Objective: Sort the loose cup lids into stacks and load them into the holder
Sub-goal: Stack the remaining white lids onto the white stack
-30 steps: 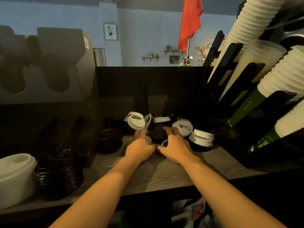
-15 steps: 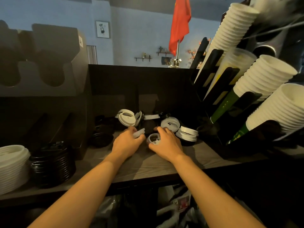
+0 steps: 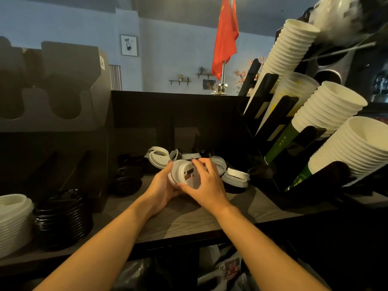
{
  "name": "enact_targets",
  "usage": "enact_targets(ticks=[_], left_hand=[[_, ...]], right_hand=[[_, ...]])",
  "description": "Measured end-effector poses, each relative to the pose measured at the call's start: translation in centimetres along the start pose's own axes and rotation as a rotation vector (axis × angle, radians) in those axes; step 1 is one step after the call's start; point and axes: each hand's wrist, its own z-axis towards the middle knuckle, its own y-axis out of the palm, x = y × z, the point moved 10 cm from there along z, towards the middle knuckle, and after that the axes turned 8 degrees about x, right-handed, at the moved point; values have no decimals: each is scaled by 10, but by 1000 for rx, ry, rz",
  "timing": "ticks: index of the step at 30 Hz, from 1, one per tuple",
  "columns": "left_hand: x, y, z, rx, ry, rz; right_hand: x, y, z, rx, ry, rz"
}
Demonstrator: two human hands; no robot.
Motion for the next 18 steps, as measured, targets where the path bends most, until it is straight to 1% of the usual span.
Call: enact_targets(ticks=[2, 4, 8, 10, 12, 14, 16, 18], left_hand=[[2, 0, 1, -7, 8, -18], [3, -5, 2, 21, 14, -13], [-1, -10, 8, 1, -23, -61], [-5, -10, 9, -12, -57, -118], [-4, -7, 6, -35, -55, -162], [0, -2, 2, -42, -26, -124], [2, 0, 0, -17, -7, -69], [-1, -4, 1, 15, -17, -63]], right_hand=[[2, -1, 1, 24, 1, 4], [6, -2, 1, 26, 36, 27], [16, 3, -2, -57, 163, 40], [15, -1, -2, -36, 165, 60], [14, -3, -1, -18, 149, 106], [12, 0, -2, -28, 124, 140], [8, 2, -2, -46, 98, 138], [9, 1, -2, -33, 105, 126]])
